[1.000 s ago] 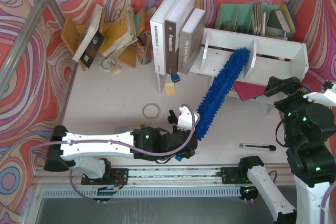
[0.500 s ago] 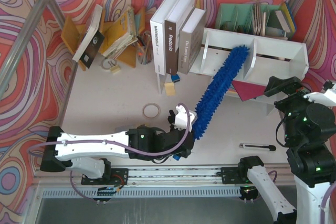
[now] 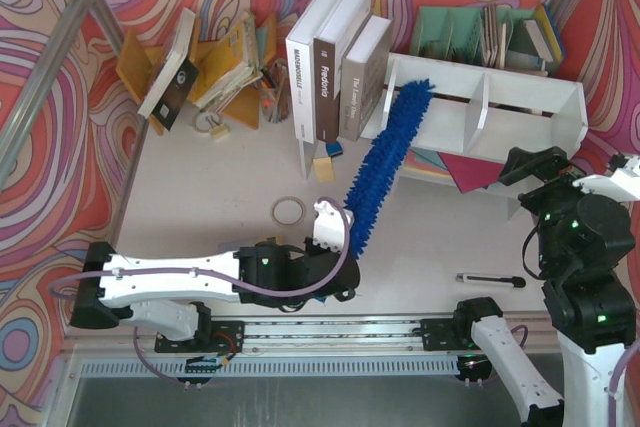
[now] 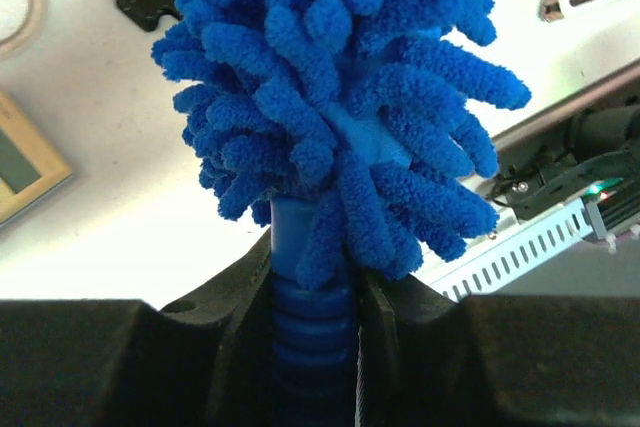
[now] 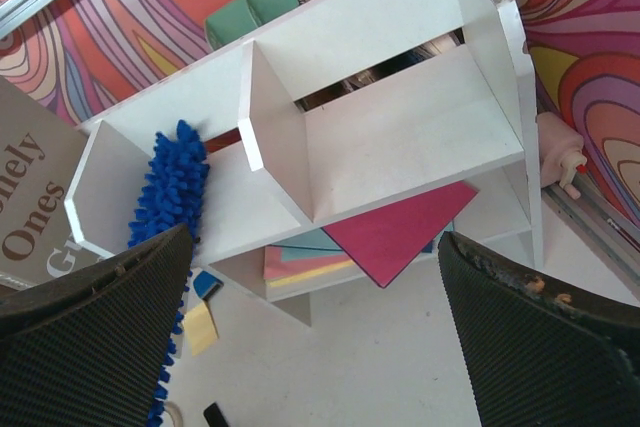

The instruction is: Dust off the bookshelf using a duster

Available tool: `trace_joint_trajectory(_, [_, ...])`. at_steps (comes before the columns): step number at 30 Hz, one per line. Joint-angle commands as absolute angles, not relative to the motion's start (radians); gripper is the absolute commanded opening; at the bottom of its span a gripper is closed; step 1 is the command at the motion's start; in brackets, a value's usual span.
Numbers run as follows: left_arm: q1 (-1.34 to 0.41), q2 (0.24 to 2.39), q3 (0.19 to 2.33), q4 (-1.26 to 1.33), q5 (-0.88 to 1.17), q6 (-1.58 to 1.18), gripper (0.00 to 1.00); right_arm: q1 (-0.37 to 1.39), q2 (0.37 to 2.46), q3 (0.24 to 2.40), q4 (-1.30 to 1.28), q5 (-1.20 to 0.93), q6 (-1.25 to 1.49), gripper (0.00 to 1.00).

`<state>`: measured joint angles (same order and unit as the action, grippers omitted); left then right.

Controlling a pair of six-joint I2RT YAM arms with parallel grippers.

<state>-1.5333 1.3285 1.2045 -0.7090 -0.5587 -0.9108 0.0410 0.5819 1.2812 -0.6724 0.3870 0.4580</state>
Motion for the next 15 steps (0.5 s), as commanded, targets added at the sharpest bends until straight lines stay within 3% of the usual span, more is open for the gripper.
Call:
trace_joint_trajectory(1, [-1.522,1.271,1.215,-0.824,-0.673,-1.03,0.0,0.043,0.565,1.268,-0.681,0.385,0.463,0.99])
trace_joint_trajectory(6, [-1.523,1.259,1.224,-0.824,-0.665,-1.034,0.0,0.043,0.564,1.253,-0.675,0.381,0.469,0.99])
trace_joint_trajectory(15, [-1.534,1.434,1.39,-0.662,-0.562,-0.869,0.0,0.043,0.561,1.246,-0.671,0.384,0.471,0.99])
